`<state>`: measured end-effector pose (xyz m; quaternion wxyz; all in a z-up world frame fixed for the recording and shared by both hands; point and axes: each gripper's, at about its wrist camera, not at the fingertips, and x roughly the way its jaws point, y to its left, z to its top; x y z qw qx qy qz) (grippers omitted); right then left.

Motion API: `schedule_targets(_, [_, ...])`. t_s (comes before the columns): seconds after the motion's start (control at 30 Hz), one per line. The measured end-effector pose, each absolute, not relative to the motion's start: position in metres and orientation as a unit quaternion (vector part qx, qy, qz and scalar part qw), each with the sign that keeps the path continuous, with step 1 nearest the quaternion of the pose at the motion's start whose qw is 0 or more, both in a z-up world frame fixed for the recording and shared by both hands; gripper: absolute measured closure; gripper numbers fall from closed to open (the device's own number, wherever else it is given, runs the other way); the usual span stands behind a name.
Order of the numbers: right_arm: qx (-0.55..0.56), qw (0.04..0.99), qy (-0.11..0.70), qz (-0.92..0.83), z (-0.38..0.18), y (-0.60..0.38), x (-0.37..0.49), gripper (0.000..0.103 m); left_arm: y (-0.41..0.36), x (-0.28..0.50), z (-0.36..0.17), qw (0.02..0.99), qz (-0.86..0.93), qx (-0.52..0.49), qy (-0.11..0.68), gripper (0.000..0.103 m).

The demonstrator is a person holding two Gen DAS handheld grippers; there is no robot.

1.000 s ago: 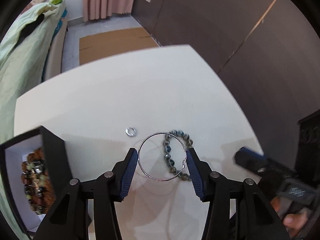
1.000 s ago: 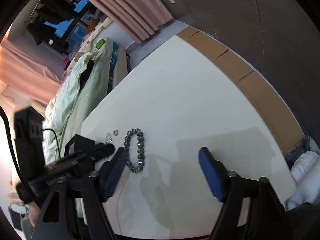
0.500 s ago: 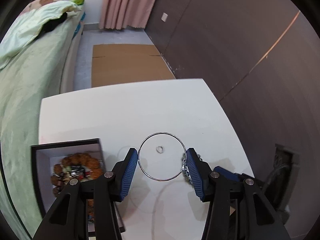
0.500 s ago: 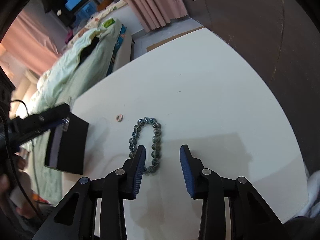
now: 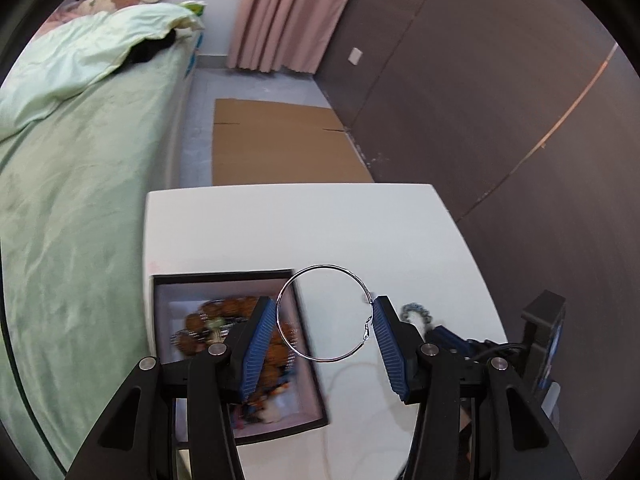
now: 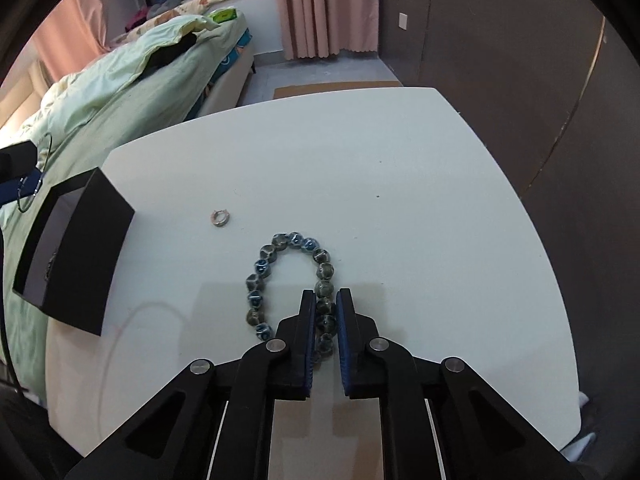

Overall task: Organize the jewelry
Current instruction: 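Lower the hoop and bracelet into the black box and open both grippers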

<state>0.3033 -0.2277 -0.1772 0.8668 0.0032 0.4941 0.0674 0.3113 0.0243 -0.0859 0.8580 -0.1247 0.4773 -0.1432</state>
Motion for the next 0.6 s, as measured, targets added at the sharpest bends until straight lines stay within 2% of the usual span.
schedule_targets(0.17, [0.036, 0.871, 0.482, 0.083, -0.167, -0.233, 0.298, 0.092, 0.044, 0.312, -0.094, 0.851, -0.124, -0.138, 0.491, 0.049])
schedule_targets(0.27, [0.047, 0.877, 0.470, 0.092, -0.156, -0.229, 0.300, 0.092, 0.049, 0.313, -0.098, 0.846, -0.116, -0.141, 0.501, 0.033])
schedule_targets(0.3, [0.052, 0.878, 0.466, 0.098, -0.151, -0.228, 0.299, 0.092, 0.052, 0.312, -0.097, 0.848, -0.110, -0.139, 0.500, 0.022])
schedule_targets(0.33, [0.055, 0.879, 0.462, 0.103, -0.146, -0.226, 0.300, 0.092, 0.053, 0.311, -0.096, 0.850, -0.108, -0.140, 0.496, 0.016])
schedule_targets(0.6, [0.081, 0.886, 0.432, 0.145, -0.106, -0.209, 0.291, 0.092, 0.069, 0.303, -0.084, 0.857, -0.108, -0.158, 0.478, 0.016])
